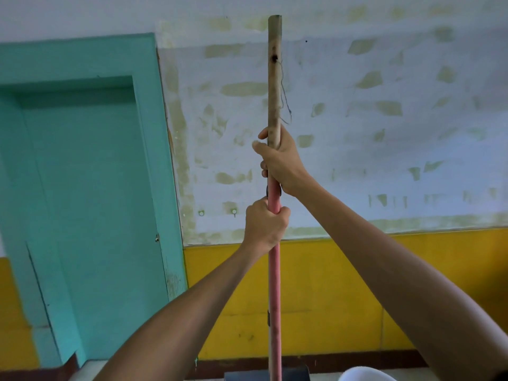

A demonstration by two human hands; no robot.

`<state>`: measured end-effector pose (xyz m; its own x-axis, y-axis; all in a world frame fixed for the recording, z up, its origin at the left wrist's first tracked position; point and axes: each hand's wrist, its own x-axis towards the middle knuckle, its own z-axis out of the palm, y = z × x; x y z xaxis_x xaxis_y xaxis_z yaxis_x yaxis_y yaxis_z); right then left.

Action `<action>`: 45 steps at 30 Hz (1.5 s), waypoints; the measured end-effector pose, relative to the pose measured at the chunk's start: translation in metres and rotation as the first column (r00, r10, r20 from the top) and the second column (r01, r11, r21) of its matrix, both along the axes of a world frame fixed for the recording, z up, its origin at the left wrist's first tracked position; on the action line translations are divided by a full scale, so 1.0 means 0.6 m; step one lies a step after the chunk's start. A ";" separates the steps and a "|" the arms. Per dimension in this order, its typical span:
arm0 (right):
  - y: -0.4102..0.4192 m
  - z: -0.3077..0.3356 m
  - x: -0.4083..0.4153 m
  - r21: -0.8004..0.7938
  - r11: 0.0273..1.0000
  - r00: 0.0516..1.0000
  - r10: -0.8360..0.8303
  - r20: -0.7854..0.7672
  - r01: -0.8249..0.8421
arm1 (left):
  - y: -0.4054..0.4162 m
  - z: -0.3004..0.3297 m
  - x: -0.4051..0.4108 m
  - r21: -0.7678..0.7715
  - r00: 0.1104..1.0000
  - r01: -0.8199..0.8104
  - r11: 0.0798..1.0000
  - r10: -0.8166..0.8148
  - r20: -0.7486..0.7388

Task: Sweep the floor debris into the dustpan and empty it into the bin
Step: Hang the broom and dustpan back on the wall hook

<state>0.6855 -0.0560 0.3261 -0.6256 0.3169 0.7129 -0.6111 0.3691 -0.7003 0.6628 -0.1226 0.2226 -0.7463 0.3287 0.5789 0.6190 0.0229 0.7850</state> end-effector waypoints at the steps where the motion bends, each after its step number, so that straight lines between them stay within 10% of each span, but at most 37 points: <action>1: -0.003 -0.002 0.000 -0.009 0.999 0.999 -0.038 -0.023 0.038 | -0.001 -0.001 -0.001 0.007 1.000 0.016 1.000 -0.015 -0.007; 35: 0.019 -0.042 -0.083 -0.118 0.987 0.982 0.126 0.143 -0.109 | -0.012 -0.155 -0.097 0.091 0.970 -0.168 0.982 0.148 0.195; 45: 0.055 -0.023 -0.161 -0.107 0.862 0.868 -0.491 0.072 0.496 | -0.030 -0.221 -0.155 0.081 0.948 -0.237 0.968 0.212 0.237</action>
<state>0.5890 -0.0232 0.3122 -0.3932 0.6715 0.6281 -0.3408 0.5280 -0.7778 0.5695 -0.1408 0.0902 -0.9083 0.0832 0.4099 0.4146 0.0489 0.9087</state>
